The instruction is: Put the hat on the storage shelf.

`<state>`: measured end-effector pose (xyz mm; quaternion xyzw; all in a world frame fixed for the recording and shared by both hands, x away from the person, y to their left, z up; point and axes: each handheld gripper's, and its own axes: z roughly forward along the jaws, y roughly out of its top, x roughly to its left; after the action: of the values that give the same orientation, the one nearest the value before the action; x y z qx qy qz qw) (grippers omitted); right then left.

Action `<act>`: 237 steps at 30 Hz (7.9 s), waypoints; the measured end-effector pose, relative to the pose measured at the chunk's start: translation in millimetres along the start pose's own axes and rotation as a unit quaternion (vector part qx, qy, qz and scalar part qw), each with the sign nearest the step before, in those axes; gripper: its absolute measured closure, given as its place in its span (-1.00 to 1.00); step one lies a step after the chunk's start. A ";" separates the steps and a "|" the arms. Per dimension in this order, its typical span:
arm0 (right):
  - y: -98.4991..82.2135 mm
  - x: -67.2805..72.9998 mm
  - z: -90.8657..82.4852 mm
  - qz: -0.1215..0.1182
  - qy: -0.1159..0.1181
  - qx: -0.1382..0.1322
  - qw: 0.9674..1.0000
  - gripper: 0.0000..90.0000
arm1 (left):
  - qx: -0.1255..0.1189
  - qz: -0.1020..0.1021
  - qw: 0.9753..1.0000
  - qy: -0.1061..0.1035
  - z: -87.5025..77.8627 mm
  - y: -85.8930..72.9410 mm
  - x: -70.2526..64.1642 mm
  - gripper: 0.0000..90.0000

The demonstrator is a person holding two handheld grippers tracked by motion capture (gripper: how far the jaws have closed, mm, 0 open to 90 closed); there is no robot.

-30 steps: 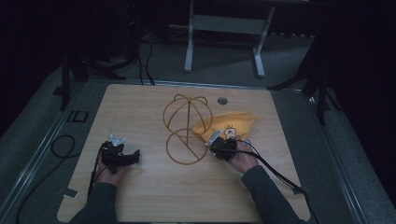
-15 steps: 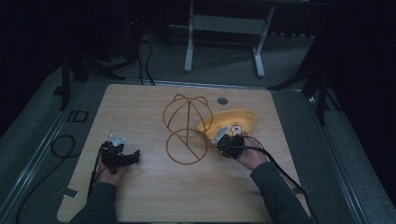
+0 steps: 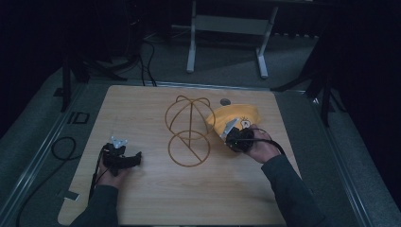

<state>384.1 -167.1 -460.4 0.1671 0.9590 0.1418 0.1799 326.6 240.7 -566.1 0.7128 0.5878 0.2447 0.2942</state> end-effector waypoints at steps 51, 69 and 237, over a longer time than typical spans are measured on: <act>8.4 -49.3 -93.5 -0.019 -0.085 0.033 0.996 0.82 | 0.001 0.000 1.000 0.000 -0.1 0.1 0.1 -0.75; 32.2 -49.5 -84.2 -0.012 -0.057 0.007 0.998 0.57 | 0.001 0.001 1.000 0.000 -0.2 0.1 0.1 -0.74; 5.2 -93.5 -163.7 0.105 -0.041 -0.139 0.984 0.87 | 0.002 0.001 1.000 0.000 -0.3 0.1 0.2 -0.75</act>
<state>403.4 -231.9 -284.4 0.2458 0.8988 0.2851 0.2244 326.5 240.9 -565.8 0.7140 0.5874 0.2437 0.2927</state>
